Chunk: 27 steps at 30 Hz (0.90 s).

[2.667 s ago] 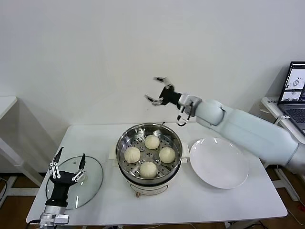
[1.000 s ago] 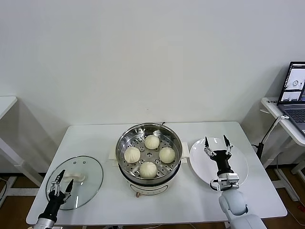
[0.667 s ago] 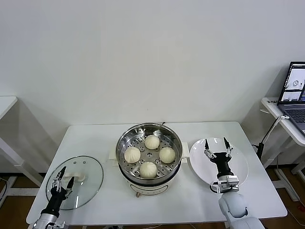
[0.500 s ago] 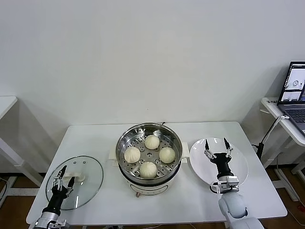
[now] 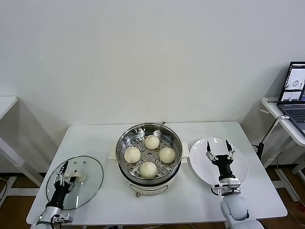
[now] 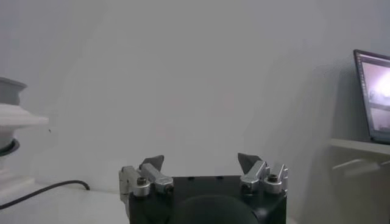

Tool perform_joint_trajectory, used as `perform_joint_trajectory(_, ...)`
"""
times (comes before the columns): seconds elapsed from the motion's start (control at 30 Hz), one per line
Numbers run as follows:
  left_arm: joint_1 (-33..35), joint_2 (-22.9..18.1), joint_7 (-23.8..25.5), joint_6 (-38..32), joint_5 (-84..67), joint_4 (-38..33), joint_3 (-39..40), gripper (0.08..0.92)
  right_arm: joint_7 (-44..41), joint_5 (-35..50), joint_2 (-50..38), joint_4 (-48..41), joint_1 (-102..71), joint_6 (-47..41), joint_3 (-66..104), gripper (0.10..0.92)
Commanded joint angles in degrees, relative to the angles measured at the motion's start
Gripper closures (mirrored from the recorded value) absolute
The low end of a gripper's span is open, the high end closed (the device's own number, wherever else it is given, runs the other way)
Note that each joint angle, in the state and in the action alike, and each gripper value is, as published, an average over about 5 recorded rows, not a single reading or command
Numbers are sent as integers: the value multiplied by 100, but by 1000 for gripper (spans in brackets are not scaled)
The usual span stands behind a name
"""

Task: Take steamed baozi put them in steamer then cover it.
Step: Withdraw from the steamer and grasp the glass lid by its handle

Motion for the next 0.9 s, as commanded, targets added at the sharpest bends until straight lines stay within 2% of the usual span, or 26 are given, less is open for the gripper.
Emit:
perform_joint_trajectory(0.03, -174, -14, 38, 78, 108, 210, 14, 205, 4, -17, -1, 20, -13, 4, 24, 203)
perform_joint_trajectory(0.47, -223, -29, 65, 3, 240, 524, -6, 572, 9, -76, 48, 17, -3, 31, 1, 203)
perform_joint_trajectory(0.7, -215, -37, 35, -44, 207, 448, -55, 765, 8, -128, 99, 12, -3, 58, -28, 203)
perform_joint_trajectory(0.77, -174, -28, 24, -63, 158, 303, -101, 794, 8, -150, 112, 11, -5, 65, -35, 203)
perform_joint_trajectory(0.9, 19, 37, 32, -38, -37, -347, -245, 799, 7, -187, 132, 12, -14, 79, -42, 203)
